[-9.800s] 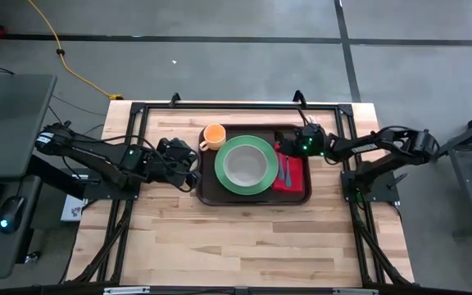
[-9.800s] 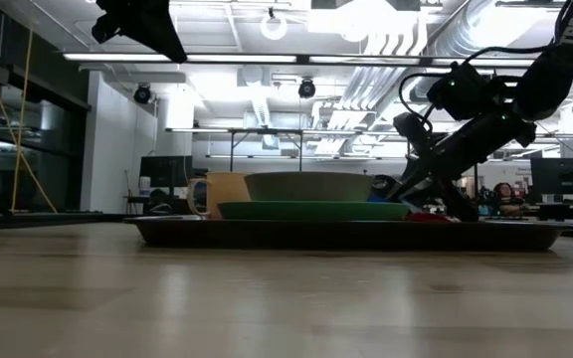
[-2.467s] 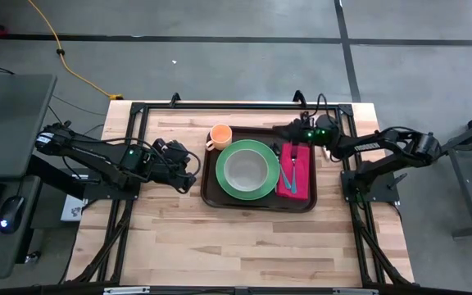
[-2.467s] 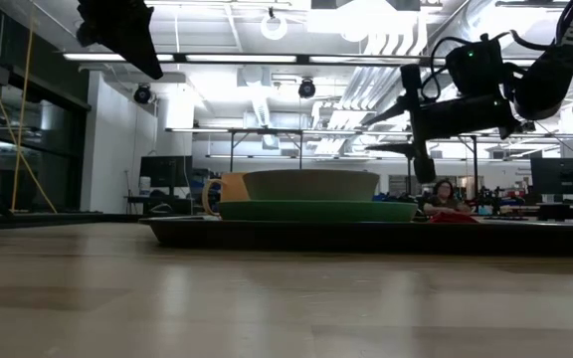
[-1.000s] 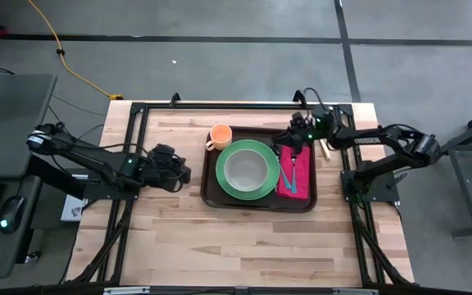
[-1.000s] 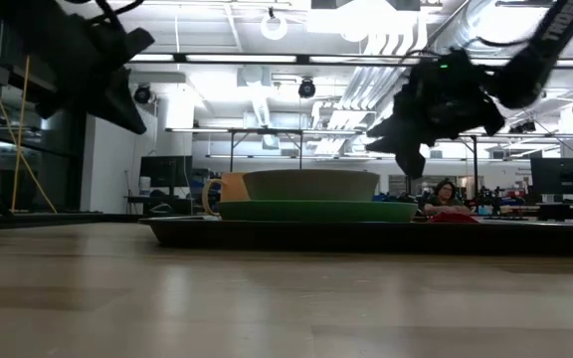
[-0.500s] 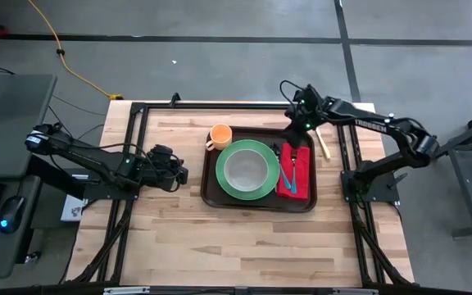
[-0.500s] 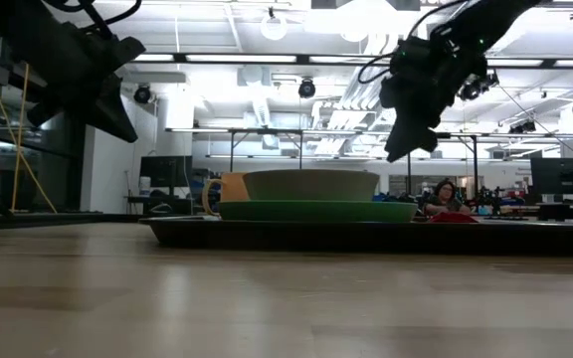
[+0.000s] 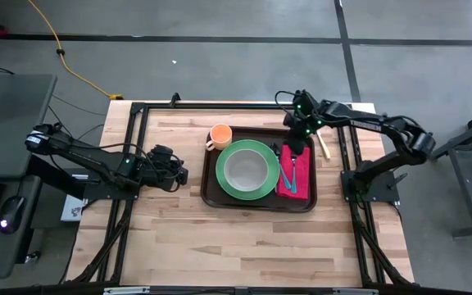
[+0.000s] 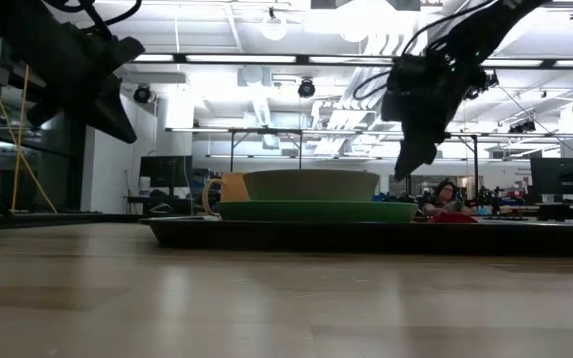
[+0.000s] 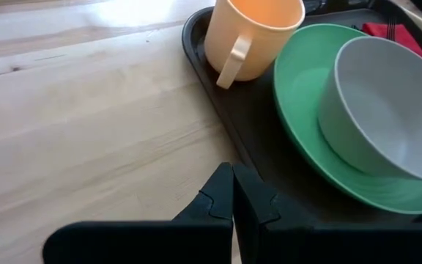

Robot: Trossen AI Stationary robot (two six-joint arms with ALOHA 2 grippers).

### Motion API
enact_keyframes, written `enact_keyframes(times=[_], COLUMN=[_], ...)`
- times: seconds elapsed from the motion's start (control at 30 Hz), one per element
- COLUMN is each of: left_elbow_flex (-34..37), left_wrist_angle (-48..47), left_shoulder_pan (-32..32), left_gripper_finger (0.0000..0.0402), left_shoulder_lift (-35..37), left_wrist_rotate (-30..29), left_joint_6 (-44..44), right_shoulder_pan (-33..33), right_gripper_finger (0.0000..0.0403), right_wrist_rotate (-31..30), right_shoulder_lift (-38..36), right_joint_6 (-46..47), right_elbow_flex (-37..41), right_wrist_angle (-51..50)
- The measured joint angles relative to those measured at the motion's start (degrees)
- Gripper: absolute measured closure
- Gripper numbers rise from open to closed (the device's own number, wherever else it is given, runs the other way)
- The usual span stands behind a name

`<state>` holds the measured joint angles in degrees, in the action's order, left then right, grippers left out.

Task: Set up tray
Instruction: Put the blue spoon on the red napkin to the left of the blue fork

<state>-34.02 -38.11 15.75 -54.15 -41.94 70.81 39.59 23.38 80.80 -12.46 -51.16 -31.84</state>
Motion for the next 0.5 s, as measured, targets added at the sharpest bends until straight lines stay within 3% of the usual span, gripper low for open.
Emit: enact_keyframes(times=[0.5], left_elbow_flex=[0.0], left_wrist_angle=[0.7], left_shoulder_pan=[0.0], left_gripper_finger=[0.0371], left_shoulder_lift=[0.0], left_wrist_rotate=[1.1], left_joint_6=[0.0], right_shoulder_pan=[-0.3], right_gripper_finger=[0.0277], right_wrist_rotate=[-0.9], right_shoulder_lift=[9.9], right_joint_6=[-5.6], right_elbow_flex=[0.0], right_wrist_angle=[6.9])
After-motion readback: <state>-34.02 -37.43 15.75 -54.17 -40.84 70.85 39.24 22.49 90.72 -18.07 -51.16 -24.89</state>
